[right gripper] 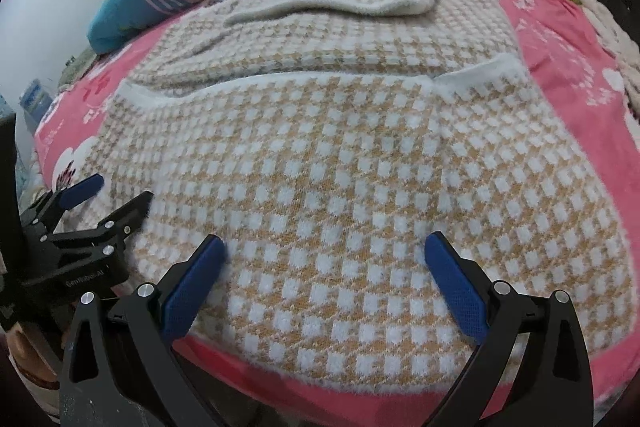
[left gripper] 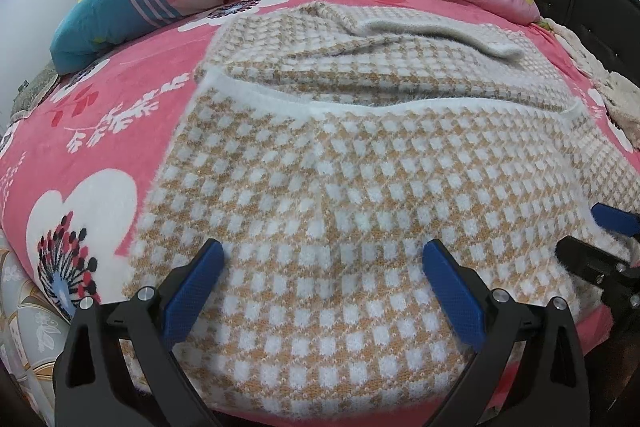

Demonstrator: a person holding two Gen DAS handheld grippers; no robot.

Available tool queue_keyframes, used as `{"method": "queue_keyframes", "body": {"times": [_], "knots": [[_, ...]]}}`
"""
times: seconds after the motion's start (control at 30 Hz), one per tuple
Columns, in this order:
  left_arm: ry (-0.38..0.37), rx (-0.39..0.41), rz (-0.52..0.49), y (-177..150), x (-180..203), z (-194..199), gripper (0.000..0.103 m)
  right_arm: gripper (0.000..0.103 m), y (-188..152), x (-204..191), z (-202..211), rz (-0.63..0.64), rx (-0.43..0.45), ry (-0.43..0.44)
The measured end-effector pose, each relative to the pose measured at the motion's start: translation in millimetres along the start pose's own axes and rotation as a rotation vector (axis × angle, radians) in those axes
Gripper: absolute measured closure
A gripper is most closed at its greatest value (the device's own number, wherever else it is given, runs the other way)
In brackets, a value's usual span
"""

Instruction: Fold large clothes

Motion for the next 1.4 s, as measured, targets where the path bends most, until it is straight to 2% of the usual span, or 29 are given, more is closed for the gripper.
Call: {"method": "queue_keyframes", "body": {"times": [0.13, 0.27, 0.4, 0.47, 0.77, 0.8, 1.4], "knots": [[0.002, -0.001, 0.0, -0.7, 0.1, 0.8, 0.005, 0.008, 17.8, -8.2, 13.1, 0.034, 0.084, -0.033], [0.003, -0.003, 0.001, -0.6, 0.7, 0.7, 0.005, 0.008, 31.5, -12.4, 5.0, 0.041, 0.098, -0.041], [0.006, -0.005, 0.002, -1.1, 1.5, 0.7, 0.005, 0.008, 28.5, -12.4, -25.1, 0.035, 0.068, -0.022], [0.013, -0.008, -0.001, -1.7, 2.4, 0.3, 0.005, 0.007, 26.5, -12.7, -30.4, 0.03, 0.089, -0.006], [0.018, -0.009, -0.003, -1.8, 2.9, 0.6, 0.005, 0.007, 35.6, -12.9, -37.5, 0.031, 0.072, 0.008], [0.018, -0.009, -0.003, -1.8, 2.9, 0.6, 0.005, 0.007, 26.6, -7.6, -31.1, 0.03, 0.073, 0.008], [0.017, -0.01, -0.004, -2.2, 2.8, 0.2, 0.005, 0.007, 28.6, -2.6, -33.3, 0.031, 0.068, 0.004]]}}
Point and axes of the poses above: each gripper's, at about its wrist camera, not at the fingertips, and z roughly against the way its jaws point, x to its right, y to its top, the point moved 5 cm from there along -z, roughly the way its jaws point, and after that the axes turned 4 degrees about -y, right-handed, at the moved point
